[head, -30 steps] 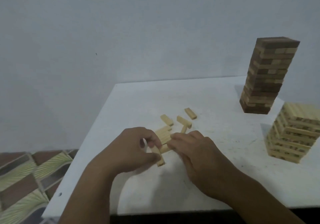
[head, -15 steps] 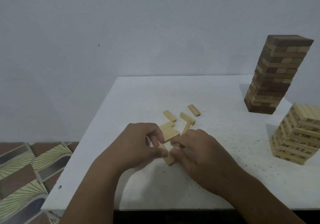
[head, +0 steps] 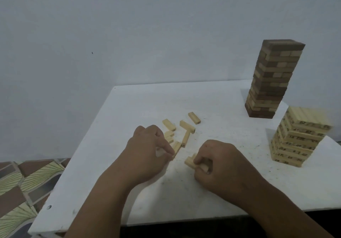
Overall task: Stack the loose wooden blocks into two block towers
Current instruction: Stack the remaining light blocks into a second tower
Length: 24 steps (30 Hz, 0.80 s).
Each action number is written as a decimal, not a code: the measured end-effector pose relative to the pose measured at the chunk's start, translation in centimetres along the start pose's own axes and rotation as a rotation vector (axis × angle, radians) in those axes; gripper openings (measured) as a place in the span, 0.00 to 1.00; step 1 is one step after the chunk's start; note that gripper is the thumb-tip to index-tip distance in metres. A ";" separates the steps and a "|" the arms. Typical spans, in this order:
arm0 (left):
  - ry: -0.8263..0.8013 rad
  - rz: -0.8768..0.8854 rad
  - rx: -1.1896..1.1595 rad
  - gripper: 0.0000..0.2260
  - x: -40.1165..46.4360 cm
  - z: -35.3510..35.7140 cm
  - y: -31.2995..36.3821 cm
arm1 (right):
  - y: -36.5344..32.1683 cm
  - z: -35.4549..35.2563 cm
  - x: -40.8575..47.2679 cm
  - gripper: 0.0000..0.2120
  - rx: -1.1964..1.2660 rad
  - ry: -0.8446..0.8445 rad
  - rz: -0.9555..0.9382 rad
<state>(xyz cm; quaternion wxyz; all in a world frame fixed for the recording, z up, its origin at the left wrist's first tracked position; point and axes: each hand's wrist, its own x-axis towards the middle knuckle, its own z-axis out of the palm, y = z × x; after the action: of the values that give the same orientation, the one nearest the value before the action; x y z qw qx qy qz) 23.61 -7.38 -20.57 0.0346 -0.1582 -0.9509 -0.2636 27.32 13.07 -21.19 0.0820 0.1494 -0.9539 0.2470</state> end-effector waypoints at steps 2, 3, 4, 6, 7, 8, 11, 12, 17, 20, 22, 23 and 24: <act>-0.044 0.047 -0.009 0.03 0.0 0.5 1.0 | 0.8 -1.2 -0.6 0.07 -0.034 -0.031 0.044; -0.071 0.069 -0.019 0.03 0.0 0.7 1.6 | 1.2 -1.7 -0.8 0.07 -0.044 -0.042 0.075; -0.097 0.086 -0.031 0.03 0.0 0.9 2.2 | 1.7 -2.1 -1.1 0.07 -0.054 -0.039 0.102; -0.132 0.125 -0.046 0.04 0.3 1.5 3.4 | 2.7 -2.9 -1.8 0.07 -0.073 -0.022 0.144; -0.144 0.147 -0.051 0.05 0.4 1.8 4.0 | 3.0 -3.2 -2.1 0.08 -0.078 -0.019 0.164; -0.157 0.175 -0.057 0.05 0.6 2.3 4.6 | 3.4 -3.5 -2.5 0.08 -0.081 -0.015 0.183; -0.198 0.267 -0.063 0.05 1.3 3.7 6.7 | 4.6 -4.3 -3.7 0.09 -0.093 0.019 0.200; -0.201 0.284 -0.067 0.04 1.3 3.9 6.9 | 4.7 -4.3 -3.8 0.09 -0.093 0.024 0.191; -0.237 0.343 -0.076 0.03 2.1 5.2 9.0 | 6.0 -5.2 -5.5 0.11 -0.009 0.023 0.174; -0.265 0.337 -0.056 0.08 2.5 5.6 9.8 | 6.9 -5.8 -6.1 0.13 0.033 -0.047 0.152; -0.283 0.318 -0.041 0.12 2.7 5.9 10.0 | 7.3 -6.0 -6.2 0.11 0.044 -0.054 0.125; -0.283 0.315 -0.036 0.13 2.8 6.0 10.1 | 7.5 -6.0 -6.3 0.10 0.051 -0.053 0.117; -0.283 0.315 -0.031 0.13 2.9 6.0 10.1 | 7.6 -5.9 -6.3 0.09 0.059 -0.050 0.111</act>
<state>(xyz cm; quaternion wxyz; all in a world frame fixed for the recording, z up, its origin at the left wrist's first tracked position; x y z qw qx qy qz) 24.24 4.74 -20.34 -0.0610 -0.3410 -0.9056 -0.2447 31.25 23.92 -20.94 0.0401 0.1047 -0.9547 0.2755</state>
